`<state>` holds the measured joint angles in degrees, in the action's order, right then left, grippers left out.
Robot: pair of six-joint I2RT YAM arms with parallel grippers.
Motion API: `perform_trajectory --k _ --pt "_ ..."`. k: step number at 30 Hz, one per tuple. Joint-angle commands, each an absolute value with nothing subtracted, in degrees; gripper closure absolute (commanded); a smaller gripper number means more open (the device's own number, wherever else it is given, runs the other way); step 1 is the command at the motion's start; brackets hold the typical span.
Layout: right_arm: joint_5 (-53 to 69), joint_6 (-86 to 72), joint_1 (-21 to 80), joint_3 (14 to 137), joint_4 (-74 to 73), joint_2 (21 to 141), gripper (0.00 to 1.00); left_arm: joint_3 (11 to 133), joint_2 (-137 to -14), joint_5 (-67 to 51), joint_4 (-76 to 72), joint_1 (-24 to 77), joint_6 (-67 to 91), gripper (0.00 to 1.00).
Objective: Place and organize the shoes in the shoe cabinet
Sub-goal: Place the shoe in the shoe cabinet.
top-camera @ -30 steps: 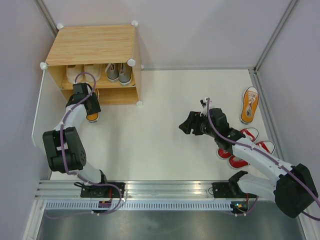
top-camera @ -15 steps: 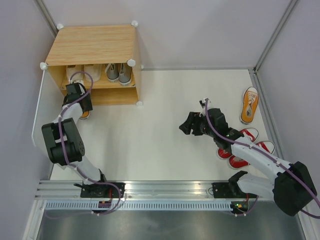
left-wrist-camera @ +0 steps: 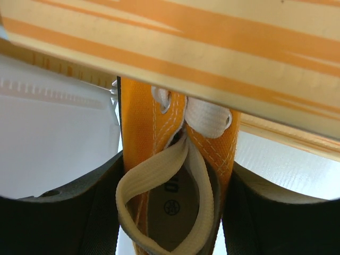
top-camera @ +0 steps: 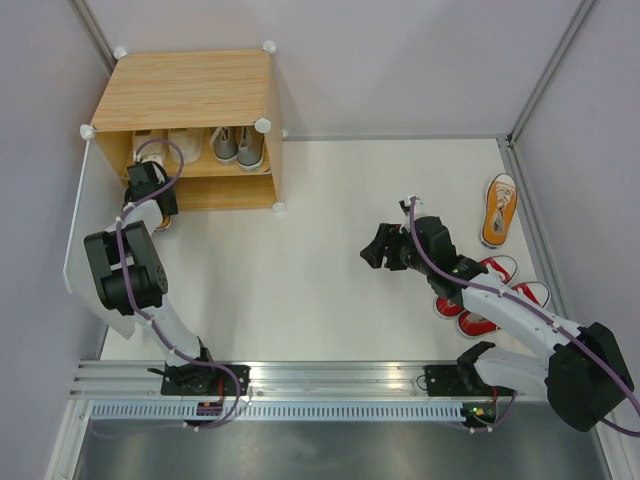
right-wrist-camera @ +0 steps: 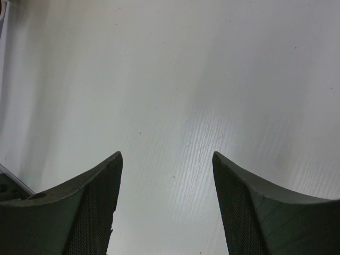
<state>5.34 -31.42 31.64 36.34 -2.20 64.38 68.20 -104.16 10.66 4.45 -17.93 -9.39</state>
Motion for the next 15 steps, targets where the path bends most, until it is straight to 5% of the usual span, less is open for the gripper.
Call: perform_trajectory --k 1,6,9,10,12,15 --pt "4.39 -30.41 31.38 37.35 -1.14 64.69 0.27 71.63 -104.15 11.87 -2.11 -18.11 -10.81 0.89" --pt "4.75 -30.32 31.46 37.35 -1.14 64.60 0.27 70.32 -104.41 12.65 -1.67 -18.11 -9.15 0.77" --pt "4.66 -30.23 31.46 37.27 -1.14 64.08 0.27 68.47 -103.63 12.92 -3.34 -18.19 -8.44 0.62" --pt "4.75 -30.15 31.46 37.18 -1.23 63.90 0.27 67.25 -102.93 12.40 -3.77 -18.19 -8.44 0.47" --pt "4.66 -30.15 31.46 37.09 -1.23 63.37 0.27 66.27 -102.66 12.91 -4.48 -18.19 -8.88 0.36" --pt "4.75 -29.97 31.55 36.91 -1.32 62.58 0.26 65.31 -102.13 13.10 -5.36 -18.28 -8.88 0.30"
